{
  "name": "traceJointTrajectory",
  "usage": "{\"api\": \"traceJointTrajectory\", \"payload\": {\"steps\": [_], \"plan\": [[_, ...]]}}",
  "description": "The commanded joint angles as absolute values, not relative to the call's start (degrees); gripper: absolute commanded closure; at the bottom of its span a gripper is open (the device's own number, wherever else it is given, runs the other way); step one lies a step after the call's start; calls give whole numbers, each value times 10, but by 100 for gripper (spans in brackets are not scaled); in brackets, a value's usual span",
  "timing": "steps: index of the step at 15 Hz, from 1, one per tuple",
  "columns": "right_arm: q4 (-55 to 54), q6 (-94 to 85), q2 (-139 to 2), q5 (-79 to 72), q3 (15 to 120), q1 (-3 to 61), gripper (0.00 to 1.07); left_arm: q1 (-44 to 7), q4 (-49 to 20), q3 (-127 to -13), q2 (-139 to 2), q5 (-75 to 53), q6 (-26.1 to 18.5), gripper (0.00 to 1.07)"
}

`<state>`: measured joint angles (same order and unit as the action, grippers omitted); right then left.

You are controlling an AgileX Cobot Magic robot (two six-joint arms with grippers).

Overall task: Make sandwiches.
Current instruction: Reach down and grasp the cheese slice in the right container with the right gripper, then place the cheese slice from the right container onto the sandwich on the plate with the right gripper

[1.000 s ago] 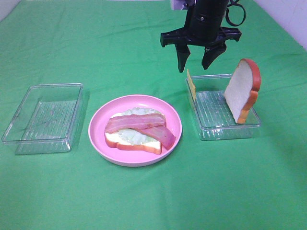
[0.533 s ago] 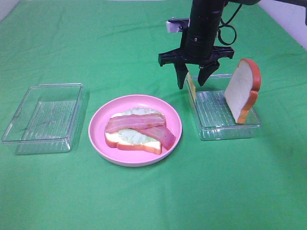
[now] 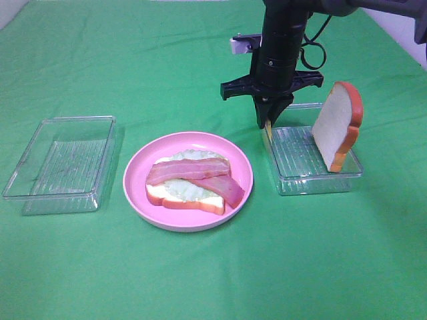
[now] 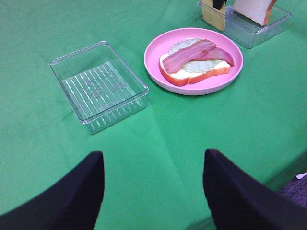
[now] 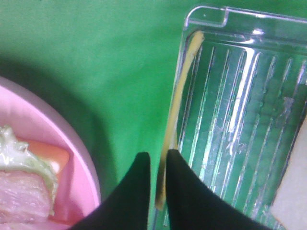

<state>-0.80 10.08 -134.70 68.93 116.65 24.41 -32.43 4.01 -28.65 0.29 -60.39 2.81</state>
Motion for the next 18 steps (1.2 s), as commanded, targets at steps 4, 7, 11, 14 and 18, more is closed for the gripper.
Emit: {"api": "traceJointTrajectory", "payload": {"steps": [4,7,11,14,18], "plan": [[0,96,-1336,700,1172,244,107,-325,36,-285,14,-598,27,48],[0,93,-1303,710,1174,244,107,-325,36,-285,14,-598,27,48],[-75,41,-1261,730,1174,244,107,-325,36,-285,14,-598,27,48],[-223,-38,-1254,739,1160,244,107,-325,36,-285,14,-598,27,48],[-383,-134,-1255,735,1079,266,107,-325,36,-285,14,-598,27,48]]}}
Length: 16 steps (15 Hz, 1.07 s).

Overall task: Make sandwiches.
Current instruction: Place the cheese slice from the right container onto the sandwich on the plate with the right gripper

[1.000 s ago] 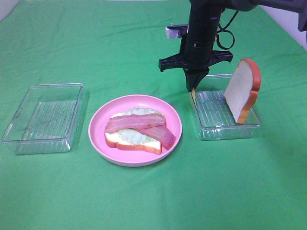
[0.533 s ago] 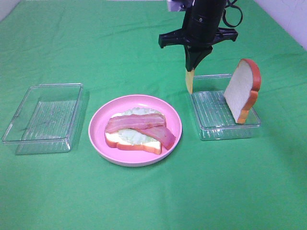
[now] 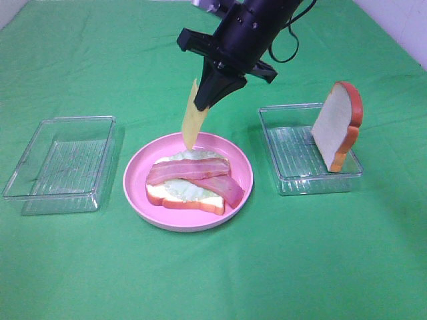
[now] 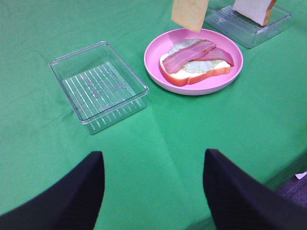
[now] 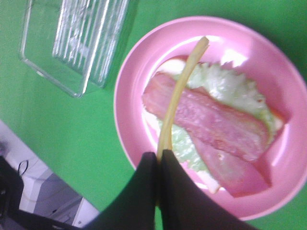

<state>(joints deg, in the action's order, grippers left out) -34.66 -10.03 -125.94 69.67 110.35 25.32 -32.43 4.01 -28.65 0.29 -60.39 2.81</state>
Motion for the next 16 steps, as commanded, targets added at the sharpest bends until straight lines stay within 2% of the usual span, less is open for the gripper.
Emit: {"api": "traceJointTrajectory", "payload": {"steps": [1,8,15,16], "plan": [[-405,-146,-1256,728,1066,274,107,-325,36,-285,14,-598,27,48],[-428,-151,-1295,674,1031,291,107,-325,36,-285,14,-598,27,48],[-285,-43,-1301,623,1031,290,107,-325,36,-285,14,-598,27,48],[-278,-36,-1301,616,1031,290,104,-325,36,-285,14,-598,27,48]]}}
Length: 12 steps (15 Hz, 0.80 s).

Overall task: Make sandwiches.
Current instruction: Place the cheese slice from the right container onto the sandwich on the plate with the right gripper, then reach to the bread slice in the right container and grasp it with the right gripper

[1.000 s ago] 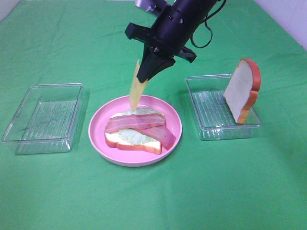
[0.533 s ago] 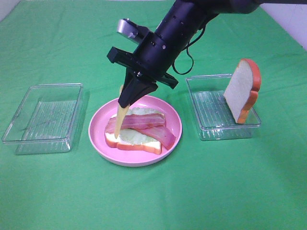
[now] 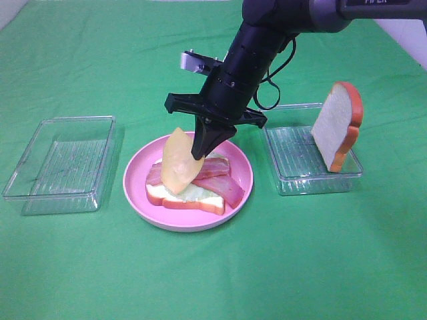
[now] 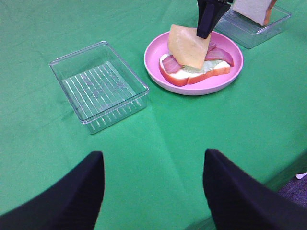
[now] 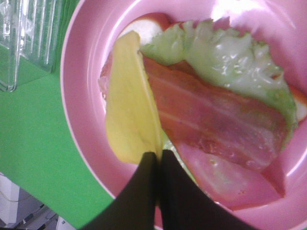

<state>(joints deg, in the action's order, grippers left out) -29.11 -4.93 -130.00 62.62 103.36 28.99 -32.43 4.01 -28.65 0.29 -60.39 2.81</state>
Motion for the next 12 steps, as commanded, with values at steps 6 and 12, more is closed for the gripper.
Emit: {"api": "traceJointTrajectory", "payload": {"steps": [6,12], "plan": [[-196,21,-1291,608,1031,290,43,-325,36,-285,14,-598,27,48],[-88,62,-1198,632,1031,281,42,-325,36,-285,14,-598,27,48]]}}
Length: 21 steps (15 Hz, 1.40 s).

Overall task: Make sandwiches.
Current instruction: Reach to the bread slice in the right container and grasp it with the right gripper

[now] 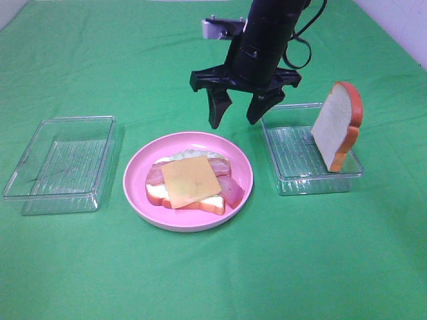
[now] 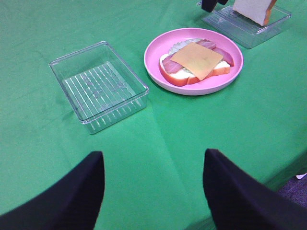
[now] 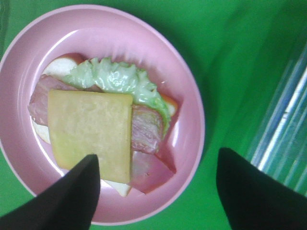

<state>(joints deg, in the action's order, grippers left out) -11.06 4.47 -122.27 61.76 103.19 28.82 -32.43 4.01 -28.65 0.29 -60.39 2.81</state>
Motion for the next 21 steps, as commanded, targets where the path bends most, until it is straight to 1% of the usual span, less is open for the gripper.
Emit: {"api": "traceJointTrajectory", "payload": {"steps": [1,5,6,7,8,9,12,13,15,18,21], "plan": [[-74,66,-1181,638,1031,271,42,-325,36,-285,14,-598,27,48],[-29,82,-1128,650,1031,222,41,-325,36,-285,14,-598,27,48],[0,94,-1121,653,1031,213,37,-325,36,-285,14,-598,27,48],[30,106,-1119,664,1031,205,29,-325,36,-285,14,-598,27,48],[58,112,-1119,678,1031,202,24,-325,36,-285,14,-598,27,48],[94,116,-1119,692,1031,197,23,-325,36,-285,14,-598,27,48],[91,117,-1121,705,1031,178,23,-325,36,-285,14,-598,27,48],[62,109,-1127,717,1031,151,23,-325,36,-285,14,-598,27,48],[34,81,-1143,719,1031,135,24,-325,36,-285,14,-598,27,48],[35,68,-1171,716,1030,129,24,-325,36,-285,14,-598,27,48],[61,68,-1196,705,1030,129,25,-325,36,-285,14,-598,27,48]]}}
